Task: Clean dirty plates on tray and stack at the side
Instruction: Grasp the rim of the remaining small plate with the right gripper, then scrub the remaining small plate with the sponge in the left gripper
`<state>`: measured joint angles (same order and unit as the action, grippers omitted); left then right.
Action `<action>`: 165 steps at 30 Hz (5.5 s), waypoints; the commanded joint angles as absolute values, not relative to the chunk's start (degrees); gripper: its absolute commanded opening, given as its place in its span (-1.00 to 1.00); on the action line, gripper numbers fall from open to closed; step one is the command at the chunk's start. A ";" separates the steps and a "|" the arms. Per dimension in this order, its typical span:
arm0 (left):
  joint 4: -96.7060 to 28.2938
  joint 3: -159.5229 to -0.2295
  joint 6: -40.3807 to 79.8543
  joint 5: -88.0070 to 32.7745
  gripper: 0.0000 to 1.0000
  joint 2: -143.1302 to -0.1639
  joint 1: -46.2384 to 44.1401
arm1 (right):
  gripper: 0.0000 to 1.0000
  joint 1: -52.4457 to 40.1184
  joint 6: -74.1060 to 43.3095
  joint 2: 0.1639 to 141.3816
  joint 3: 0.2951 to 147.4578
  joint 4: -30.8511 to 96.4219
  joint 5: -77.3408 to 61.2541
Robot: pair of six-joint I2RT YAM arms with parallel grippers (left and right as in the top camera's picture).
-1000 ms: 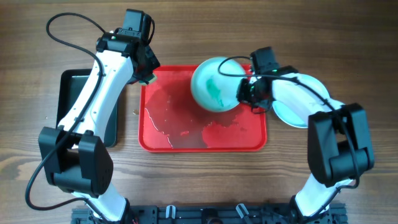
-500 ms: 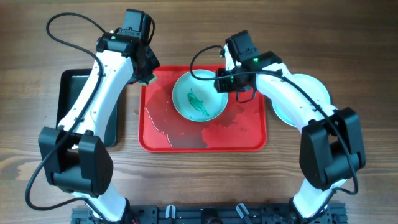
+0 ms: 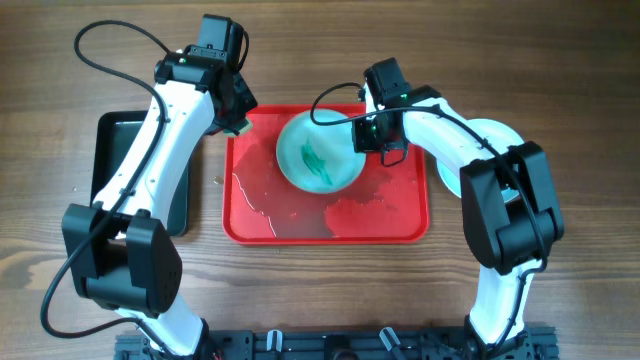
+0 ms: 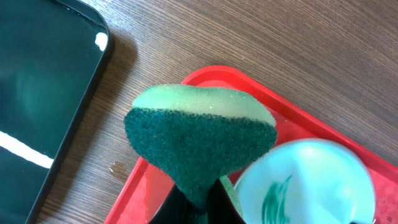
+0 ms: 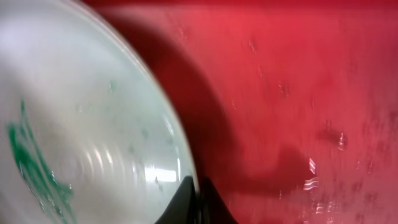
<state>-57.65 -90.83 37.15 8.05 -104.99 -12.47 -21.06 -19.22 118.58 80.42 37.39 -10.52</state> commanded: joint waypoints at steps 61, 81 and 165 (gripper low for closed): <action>-57.01 -90.54 6.50 -25.23 -0.92 -126.02 -25.67 | -0.91 -17.47 -13.69 123.87 80.09 32.56 -30.89; -51.62 -90.54 32.62 23.33 -0.92 -126.02 -25.67 | -0.91 -17.50 -13.69 123.87 80.09 32.67 -30.89; -53.67 -105.16 27.66 3.07 -0.92 -122.61 -15.11 | -0.91 -17.50 -14.09 123.87 80.09 33.01 -30.50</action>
